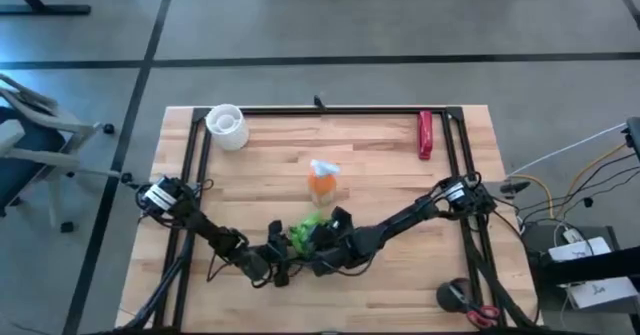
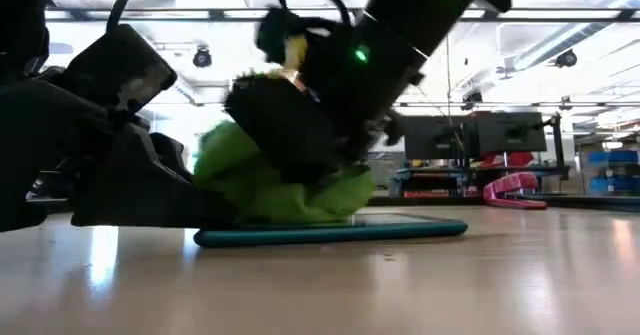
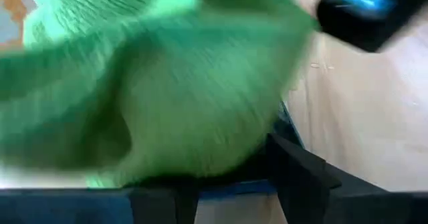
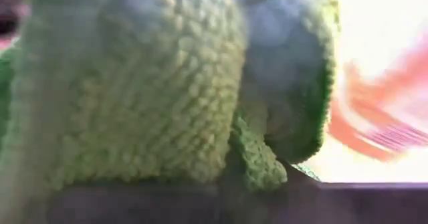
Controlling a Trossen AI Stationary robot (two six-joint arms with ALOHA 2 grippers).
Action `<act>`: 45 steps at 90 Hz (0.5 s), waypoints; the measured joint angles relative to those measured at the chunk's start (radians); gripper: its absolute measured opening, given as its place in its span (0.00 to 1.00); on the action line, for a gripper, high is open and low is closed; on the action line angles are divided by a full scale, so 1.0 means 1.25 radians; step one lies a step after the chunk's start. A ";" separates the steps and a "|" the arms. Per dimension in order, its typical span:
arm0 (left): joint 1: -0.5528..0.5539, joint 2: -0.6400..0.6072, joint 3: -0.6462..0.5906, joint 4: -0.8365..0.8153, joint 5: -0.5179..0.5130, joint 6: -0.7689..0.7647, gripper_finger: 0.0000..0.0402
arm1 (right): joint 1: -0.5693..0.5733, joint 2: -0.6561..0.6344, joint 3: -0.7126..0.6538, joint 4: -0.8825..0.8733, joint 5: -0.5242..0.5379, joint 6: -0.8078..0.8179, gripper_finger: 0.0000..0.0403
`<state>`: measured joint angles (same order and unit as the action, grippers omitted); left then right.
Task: Apply microfiber cloth
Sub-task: Wipe the blue tablet with the green microfiber cloth
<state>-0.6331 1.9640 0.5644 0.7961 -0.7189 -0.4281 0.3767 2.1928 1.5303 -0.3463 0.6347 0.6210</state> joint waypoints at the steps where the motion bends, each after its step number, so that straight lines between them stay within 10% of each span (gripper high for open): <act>1: 0.000 0.000 0.000 0.000 0.000 0.000 0.36 | -0.001 0.000 0.000 0.003 0.000 -0.004 0.00; 45: 0.000 0.001 -0.001 0.011 -0.001 0.000 0.36 | -0.081 0.026 0.001 0.049 -0.068 -0.015 0.00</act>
<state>-0.6334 1.9648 0.5629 0.8093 -0.7200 -0.4281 0.2749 2.2257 1.5314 -0.2854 0.5503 0.6017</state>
